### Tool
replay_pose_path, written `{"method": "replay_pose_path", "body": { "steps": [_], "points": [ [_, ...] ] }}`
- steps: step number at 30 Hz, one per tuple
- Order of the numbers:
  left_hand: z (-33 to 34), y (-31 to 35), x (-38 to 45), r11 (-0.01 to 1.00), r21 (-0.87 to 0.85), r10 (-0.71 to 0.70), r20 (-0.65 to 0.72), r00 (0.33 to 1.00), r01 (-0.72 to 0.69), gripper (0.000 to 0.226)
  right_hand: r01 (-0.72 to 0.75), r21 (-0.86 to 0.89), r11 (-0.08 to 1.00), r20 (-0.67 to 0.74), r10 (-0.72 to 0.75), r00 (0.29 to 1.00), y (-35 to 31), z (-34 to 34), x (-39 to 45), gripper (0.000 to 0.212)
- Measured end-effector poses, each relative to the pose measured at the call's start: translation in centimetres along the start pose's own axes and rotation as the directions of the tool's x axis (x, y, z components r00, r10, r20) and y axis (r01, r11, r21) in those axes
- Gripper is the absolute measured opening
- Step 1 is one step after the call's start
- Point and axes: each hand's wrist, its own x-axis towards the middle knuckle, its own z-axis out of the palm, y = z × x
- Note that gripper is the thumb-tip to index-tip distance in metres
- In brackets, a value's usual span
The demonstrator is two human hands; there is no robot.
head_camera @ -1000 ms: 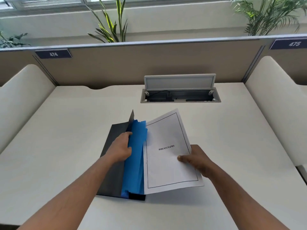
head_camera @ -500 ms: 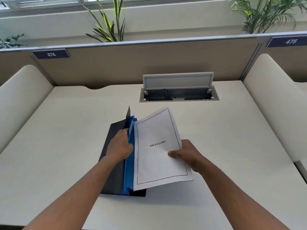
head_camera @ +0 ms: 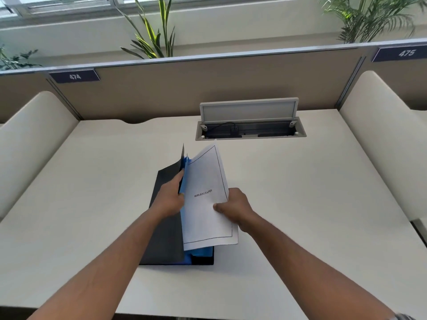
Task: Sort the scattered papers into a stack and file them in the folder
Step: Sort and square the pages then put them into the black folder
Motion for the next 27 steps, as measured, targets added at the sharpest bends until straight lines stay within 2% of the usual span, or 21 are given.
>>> {"method": "replay_pose_path", "body": {
  "steps": [5,9,13,18,21,22,23,27],
  "points": [
    [-0.1,1.2,-0.7,0.995,-0.069,0.064,-0.043,0.997,-0.067,0.092,0.062,-0.083,0.995,-0.023,-0.064,0.998,0.3,3.2,-0.2,0.034],
    [0.2,2.2,-1.1,0.983,-0.146,0.107,-0.051,0.993,-0.113,0.092,0.077,-0.161,0.984,-0.012,-0.079,0.997,0.0,5.7,0.0,0.03],
    [0.6,2.8,-1.0,0.978,-0.171,0.101,-0.102,0.99,-0.118,0.091,0.041,-0.173,0.984,-0.03,-0.046,0.998,-0.4,7.1,0.4,0.02],
    [0.9,2.9,-1.2,0.961,-0.26,0.057,-0.144,0.988,-0.093,0.087,0.004,-0.219,0.976,-0.03,-0.011,0.999,-0.3,7.8,1.0,0.033],
    [1.2,2.6,-1.2,0.935,-0.347,0.011,-0.171,0.985,-0.071,0.083,0.019,-0.255,0.967,0.006,-0.018,1.0,-0.1,7.3,1.2,0.016],
    [1.3,2.5,-1.2,0.93,-0.362,0.0,-0.173,0.985,-0.063,0.082,0.033,-0.258,0.966,0.012,-0.031,0.999,0.0,7.1,1.2,0.018],
    [1.4,2.4,-1.1,0.928,-0.368,-0.009,-0.17,0.985,-0.055,0.081,0.052,-0.261,0.964,0.0,-0.054,0.999,0.1,6.9,1.3,0.029],
    [1.8,2.5,-0.5,0.928,-0.373,-0.046,-0.151,0.987,-0.013,0.079,0.105,-0.264,0.959,-0.138,-0.145,0.98,0.9,5.5,1.1,0.055]
  ]
}}
